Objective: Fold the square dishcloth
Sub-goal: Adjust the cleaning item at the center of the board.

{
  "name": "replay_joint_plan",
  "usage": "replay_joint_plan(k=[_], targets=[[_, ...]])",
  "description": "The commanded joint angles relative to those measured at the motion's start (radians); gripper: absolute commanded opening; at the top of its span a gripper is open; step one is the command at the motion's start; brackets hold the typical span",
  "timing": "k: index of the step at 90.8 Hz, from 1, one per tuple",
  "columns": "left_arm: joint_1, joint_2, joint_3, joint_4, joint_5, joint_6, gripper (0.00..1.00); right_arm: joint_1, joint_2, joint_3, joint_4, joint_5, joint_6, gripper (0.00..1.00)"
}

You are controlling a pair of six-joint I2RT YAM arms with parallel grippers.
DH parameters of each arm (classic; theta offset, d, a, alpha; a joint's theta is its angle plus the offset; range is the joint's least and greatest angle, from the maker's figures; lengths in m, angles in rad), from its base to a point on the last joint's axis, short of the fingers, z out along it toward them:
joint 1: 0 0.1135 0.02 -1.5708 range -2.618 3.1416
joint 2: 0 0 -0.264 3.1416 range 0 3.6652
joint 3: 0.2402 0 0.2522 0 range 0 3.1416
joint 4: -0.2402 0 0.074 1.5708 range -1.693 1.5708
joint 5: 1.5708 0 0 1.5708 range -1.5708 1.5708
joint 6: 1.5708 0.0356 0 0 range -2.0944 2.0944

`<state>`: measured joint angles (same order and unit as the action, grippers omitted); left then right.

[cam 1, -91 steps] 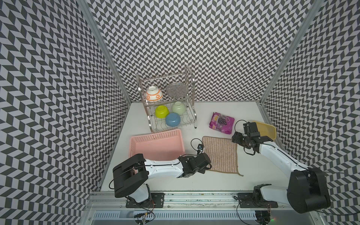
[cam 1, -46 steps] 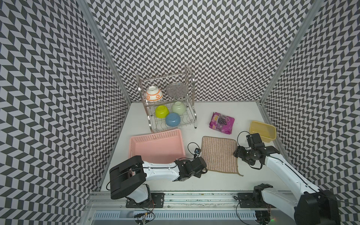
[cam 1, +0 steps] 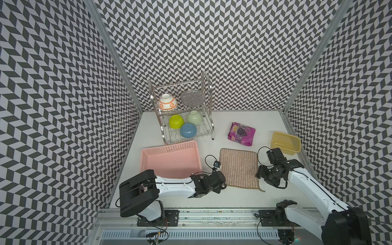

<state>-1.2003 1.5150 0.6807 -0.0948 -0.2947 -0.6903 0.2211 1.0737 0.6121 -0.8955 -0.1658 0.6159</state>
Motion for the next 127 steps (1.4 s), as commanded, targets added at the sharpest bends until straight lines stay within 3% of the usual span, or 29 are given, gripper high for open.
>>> replay_joint_plan(k=[1,43,70,90,113,127], targets=[[-0.011,0.034,0.011,0.028,-0.008,0.023,0.32,0.052,0.017,-0.052,0.064,-0.037,0.053,0.67],[-0.018,0.102,0.014,0.026,-0.024,-0.012,0.10,0.069,0.187,-0.078,0.301,-0.014,0.025,0.59],[-0.015,0.130,0.032,-0.026,-0.107,-0.061,0.00,0.067,0.315,0.066,0.371,0.068,-0.029,0.50],[-0.008,0.137,0.056,-0.038,-0.130,-0.061,0.00,0.067,0.385,0.135,0.334,0.102,-0.060,0.52],[-0.008,0.148,0.073,-0.027,-0.120,-0.045,0.00,0.062,0.284,0.125,0.184,0.183,-0.042,0.60],[-0.007,0.126,0.052,-0.027,-0.119,-0.048,0.00,0.061,0.233,0.141,0.089,0.169,-0.016,0.66]])
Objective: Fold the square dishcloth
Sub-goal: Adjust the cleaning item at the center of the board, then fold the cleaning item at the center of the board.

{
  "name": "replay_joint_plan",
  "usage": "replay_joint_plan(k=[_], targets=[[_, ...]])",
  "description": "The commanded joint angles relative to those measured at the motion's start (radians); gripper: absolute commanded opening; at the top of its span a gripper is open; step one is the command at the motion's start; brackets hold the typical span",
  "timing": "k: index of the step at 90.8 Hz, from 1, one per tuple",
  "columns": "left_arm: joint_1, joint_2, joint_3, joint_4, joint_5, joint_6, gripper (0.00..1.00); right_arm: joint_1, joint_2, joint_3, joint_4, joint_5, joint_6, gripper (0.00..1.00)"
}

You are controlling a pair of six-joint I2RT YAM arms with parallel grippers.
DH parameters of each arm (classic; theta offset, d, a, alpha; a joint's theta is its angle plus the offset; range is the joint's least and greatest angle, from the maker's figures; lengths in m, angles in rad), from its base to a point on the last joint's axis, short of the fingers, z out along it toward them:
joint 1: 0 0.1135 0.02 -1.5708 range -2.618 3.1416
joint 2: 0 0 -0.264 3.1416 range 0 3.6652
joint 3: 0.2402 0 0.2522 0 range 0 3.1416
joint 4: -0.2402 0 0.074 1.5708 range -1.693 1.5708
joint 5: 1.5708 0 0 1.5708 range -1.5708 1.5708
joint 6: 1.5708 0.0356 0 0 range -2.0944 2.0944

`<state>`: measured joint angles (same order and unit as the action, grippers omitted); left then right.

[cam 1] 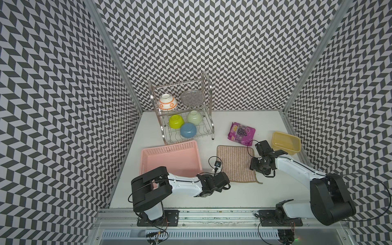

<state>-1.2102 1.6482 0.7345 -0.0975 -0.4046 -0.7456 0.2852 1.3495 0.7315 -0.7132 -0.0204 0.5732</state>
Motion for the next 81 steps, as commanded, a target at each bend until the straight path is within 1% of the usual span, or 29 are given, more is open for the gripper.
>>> replay_joint_plan(k=[1,11,23,28,42,63,70,81], targets=[[0.003,-0.009,-0.004,-0.024,-0.010,0.008,0.00,-0.003,-0.046,0.019,-0.100,0.018,0.031,0.66],[0.003,-0.030,-0.019,-0.017,-0.010,0.007,0.00,-0.004,-0.069,-0.018,-0.145,-0.039,0.062,0.67],[0.003,-0.046,-0.034,-0.010,-0.009,0.005,0.00,-0.005,-0.102,-0.066,-0.170,-0.036,0.111,0.68],[0.003,-0.051,-0.040,-0.002,-0.008,0.004,0.00,-0.009,-0.115,-0.081,-0.158,-0.046,0.135,0.68],[0.002,-0.054,-0.051,0.002,-0.001,0.000,0.00,-0.011,-0.148,-0.135,-0.085,-0.135,0.196,0.66],[0.002,-0.057,-0.052,0.002,0.004,-0.002,0.00,-0.013,-0.178,-0.192,-0.026,-0.227,0.243,0.65],[0.002,-0.059,-0.052,0.000,0.002,-0.005,0.00,-0.015,-0.182,-0.205,-0.025,-0.222,0.246,0.64],[0.002,-0.058,-0.051,-0.004,0.005,-0.006,0.00,-0.020,-0.184,-0.203,-0.031,-0.172,0.243,0.62]])
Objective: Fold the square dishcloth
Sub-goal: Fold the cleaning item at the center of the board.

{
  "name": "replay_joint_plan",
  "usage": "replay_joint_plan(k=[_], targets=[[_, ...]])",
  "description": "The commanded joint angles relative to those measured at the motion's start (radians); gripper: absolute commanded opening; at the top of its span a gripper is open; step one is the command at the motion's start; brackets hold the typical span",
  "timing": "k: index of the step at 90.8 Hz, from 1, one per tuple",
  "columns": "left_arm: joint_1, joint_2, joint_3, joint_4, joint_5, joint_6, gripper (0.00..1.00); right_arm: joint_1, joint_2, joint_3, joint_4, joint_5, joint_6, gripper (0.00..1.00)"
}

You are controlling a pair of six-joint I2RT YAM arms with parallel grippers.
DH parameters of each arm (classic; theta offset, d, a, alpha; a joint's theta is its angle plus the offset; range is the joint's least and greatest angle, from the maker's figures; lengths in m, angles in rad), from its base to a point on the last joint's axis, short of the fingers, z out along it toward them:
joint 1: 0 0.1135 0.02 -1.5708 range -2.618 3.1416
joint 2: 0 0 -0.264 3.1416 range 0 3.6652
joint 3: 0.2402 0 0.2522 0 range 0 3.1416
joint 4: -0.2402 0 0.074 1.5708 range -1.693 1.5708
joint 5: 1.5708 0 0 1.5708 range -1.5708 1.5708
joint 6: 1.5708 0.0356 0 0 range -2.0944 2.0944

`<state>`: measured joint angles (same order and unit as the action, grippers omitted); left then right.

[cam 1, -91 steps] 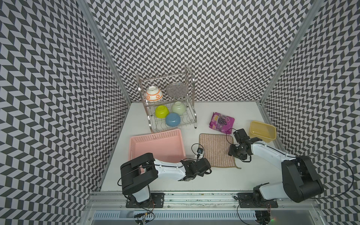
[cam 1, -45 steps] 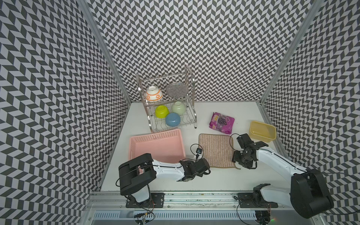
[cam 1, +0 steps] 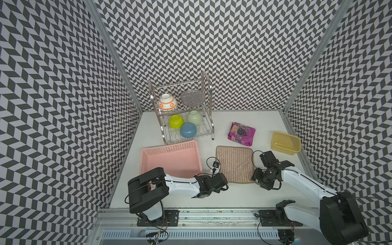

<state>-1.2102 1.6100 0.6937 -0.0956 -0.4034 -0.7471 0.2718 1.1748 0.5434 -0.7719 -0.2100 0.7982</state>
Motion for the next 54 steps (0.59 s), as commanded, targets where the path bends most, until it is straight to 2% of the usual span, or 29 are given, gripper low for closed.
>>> replay_joint_plan(k=[1,7,12,23,30,47,54], targets=[[0.002,-0.019,-0.010,-0.006,0.003,-0.005,0.00,-0.009,-0.011,-0.015,0.027,0.022,0.019,0.62],[0.003,-0.016,-0.009,-0.011,0.004,-0.004,0.00,-0.018,-0.017,-0.013,0.030,0.047,0.021,0.60],[0.002,-0.017,-0.008,-0.015,0.003,-0.005,0.00,-0.023,-0.021,-0.015,0.040,0.055,0.021,0.54],[0.002,-0.016,-0.007,-0.020,-0.002,-0.005,0.00,-0.027,-0.015,-0.012,0.047,0.062,0.014,0.31],[0.002,-0.019,-0.005,-0.022,-0.003,-0.003,0.00,-0.029,-0.013,-0.007,0.044,0.078,0.007,0.21],[0.003,-0.019,0.008,-0.032,-0.002,0.004,0.00,-0.029,-0.031,0.020,0.023,0.094,-0.012,0.02],[0.001,-0.023,0.019,-0.046,-0.003,0.010,0.00,-0.029,-0.055,0.057,-0.009,0.135,-0.019,0.00]])
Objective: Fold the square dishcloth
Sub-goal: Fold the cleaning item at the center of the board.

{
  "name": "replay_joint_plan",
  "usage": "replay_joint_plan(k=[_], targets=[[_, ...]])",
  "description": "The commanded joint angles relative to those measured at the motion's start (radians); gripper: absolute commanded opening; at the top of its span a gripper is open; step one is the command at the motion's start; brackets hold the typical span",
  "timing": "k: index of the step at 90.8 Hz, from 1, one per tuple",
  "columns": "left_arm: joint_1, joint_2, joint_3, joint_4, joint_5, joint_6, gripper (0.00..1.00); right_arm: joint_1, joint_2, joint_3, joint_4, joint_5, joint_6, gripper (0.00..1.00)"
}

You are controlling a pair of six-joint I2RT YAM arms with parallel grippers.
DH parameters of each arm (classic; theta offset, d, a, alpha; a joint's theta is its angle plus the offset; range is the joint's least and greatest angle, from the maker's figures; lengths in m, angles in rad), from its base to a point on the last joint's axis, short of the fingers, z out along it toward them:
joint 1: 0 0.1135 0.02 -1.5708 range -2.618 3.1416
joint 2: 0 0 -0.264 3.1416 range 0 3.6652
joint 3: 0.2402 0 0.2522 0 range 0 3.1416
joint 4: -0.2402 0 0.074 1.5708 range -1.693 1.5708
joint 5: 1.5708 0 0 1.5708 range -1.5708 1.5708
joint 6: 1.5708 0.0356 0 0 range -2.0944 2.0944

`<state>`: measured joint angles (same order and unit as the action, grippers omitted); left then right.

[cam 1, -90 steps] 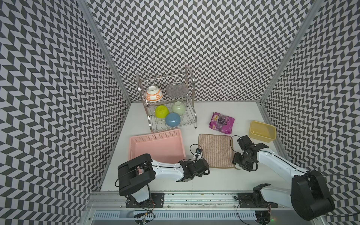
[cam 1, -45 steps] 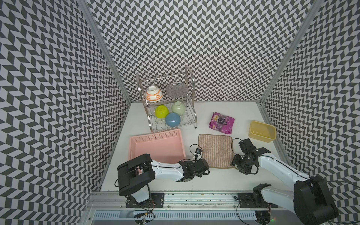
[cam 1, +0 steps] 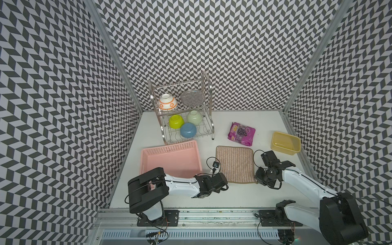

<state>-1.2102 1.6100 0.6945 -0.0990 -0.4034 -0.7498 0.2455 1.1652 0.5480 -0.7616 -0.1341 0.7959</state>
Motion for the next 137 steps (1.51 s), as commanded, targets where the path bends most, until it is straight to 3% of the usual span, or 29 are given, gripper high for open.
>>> replay_joint_plan(k=[1,19,48,88,137], targets=[[0.002,-0.024,0.019,-0.045,-0.004,0.014,0.00,-0.003,-0.050,0.058,-0.024,0.065,-0.018,0.00],[0.000,-0.061,0.056,-0.096,0.006,0.032,0.00,-0.003,-0.128,0.160,-0.102,0.170,-0.029,0.00],[0.009,-0.147,0.136,-0.135,0.071,0.097,0.00,-0.003,-0.188,0.224,-0.103,0.188,-0.090,0.00],[0.177,-0.114,0.224,-0.126,0.185,0.172,0.00,-0.003,-0.070,0.295,0.087,0.227,-0.103,0.00],[0.334,0.031,0.310,-0.100,0.280,0.240,0.00,-0.003,0.153,0.405,0.210,0.369,-0.140,0.00]])
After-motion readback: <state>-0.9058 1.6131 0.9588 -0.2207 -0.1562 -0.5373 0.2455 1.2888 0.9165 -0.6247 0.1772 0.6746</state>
